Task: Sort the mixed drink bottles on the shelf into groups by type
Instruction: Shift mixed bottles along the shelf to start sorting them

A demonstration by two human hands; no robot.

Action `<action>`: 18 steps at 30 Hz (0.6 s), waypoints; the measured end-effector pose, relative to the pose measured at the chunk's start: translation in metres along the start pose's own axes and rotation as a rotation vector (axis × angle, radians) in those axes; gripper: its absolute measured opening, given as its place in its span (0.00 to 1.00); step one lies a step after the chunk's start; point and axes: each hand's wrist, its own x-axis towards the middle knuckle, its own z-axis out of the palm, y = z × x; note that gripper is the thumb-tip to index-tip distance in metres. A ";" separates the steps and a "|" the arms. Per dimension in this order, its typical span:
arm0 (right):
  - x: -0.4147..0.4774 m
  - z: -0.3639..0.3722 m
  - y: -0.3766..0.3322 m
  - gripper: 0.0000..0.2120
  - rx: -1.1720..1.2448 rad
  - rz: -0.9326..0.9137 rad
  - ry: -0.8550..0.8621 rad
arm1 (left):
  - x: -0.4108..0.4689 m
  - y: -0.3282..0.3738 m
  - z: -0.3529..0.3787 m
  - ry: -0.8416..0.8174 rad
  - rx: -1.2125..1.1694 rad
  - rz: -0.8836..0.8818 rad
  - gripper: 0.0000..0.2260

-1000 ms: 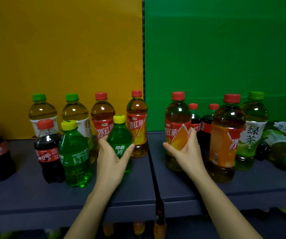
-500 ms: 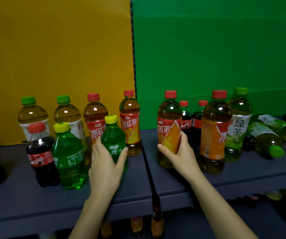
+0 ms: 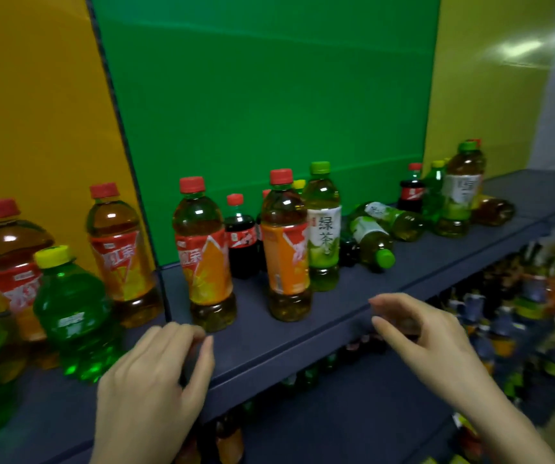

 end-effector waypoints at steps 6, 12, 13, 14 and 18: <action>-0.010 -0.071 0.058 0.07 -0.130 0.118 0.153 | 0.021 0.050 0.026 -0.085 -0.027 0.026 0.13; -0.003 -0.137 0.125 0.04 -0.128 0.140 0.177 | 0.034 0.113 0.059 -0.199 -0.016 -0.038 0.13; 0.002 -0.148 0.137 0.04 -0.125 0.139 0.158 | 0.038 0.126 0.065 -0.221 -0.006 -0.060 0.13; 0.008 -0.154 0.146 0.04 -0.122 0.137 0.148 | 0.041 0.134 0.068 -0.242 0.003 -0.076 0.13; 0.036 -0.174 0.184 0.06 -0.130 0.055 0.091 | 0.053 0.173 0.090 -0.268 0.045 -0.155 0.13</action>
